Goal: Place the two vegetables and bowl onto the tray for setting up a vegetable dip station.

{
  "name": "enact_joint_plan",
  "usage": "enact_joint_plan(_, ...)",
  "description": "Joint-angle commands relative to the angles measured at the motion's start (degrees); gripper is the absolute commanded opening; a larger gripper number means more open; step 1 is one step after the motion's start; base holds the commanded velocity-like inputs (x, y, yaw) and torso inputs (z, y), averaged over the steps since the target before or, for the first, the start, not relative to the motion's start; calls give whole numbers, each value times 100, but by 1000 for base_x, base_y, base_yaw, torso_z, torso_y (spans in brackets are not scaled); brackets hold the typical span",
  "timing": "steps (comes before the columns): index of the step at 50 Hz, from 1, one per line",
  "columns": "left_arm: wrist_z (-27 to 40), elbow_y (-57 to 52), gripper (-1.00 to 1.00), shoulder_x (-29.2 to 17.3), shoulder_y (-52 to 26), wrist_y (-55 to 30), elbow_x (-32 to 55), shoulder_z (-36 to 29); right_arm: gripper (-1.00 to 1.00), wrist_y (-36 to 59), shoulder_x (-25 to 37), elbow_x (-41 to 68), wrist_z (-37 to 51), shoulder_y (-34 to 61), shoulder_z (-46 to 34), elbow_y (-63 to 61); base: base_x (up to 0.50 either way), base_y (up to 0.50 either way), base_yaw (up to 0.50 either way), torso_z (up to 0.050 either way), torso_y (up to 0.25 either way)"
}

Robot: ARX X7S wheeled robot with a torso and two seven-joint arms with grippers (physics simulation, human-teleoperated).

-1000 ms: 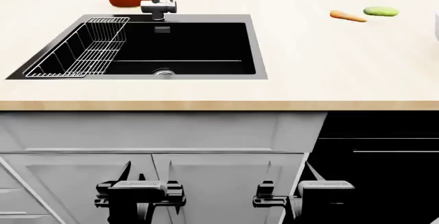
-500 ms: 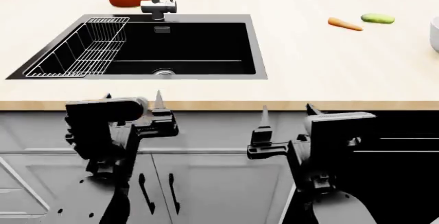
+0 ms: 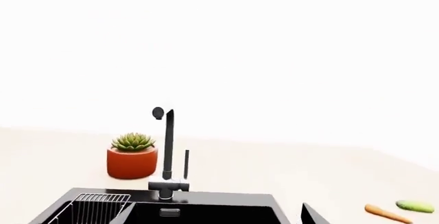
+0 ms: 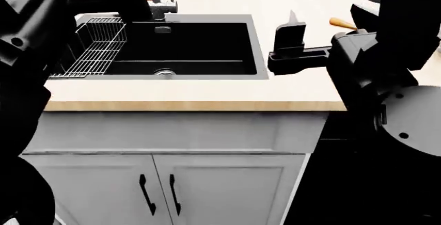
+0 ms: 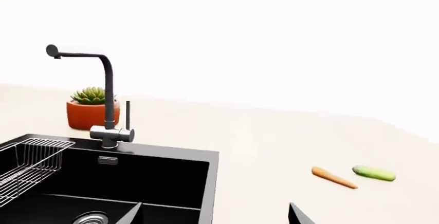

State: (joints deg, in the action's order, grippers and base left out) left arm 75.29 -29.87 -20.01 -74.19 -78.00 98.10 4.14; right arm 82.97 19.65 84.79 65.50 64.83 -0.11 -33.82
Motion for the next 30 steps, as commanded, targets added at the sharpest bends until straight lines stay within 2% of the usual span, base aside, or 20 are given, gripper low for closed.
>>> enact_joint_plan(1, 498, 130, 100, -311, -554, -158, 919, 85, 100, 76, 531, 1890, 1352, 833, -67, 256, 0, 0, 0, 0, 0)
enact_joint_plan(11, 431, 80, 100, -357, -543, -56, 909, 8, 100, 97, 639, 1907, 1316, 844, -415, 340, 0, 0, 421, 0, 0)
enact_joint_plan(14, 426, 72, 100, -374, -550, -23, 920, -23, 100, -18, 594, 1755, 1203, 737, -278, 243, 0, 0, 0, 0, 0)
enact_joint_plan(30, 332, 18, 100, -464, -529, 107, 857, -105, 100, -164, 670, 1662, 1113, 652, -469, 248, 24, -494, 0, 0, 0)
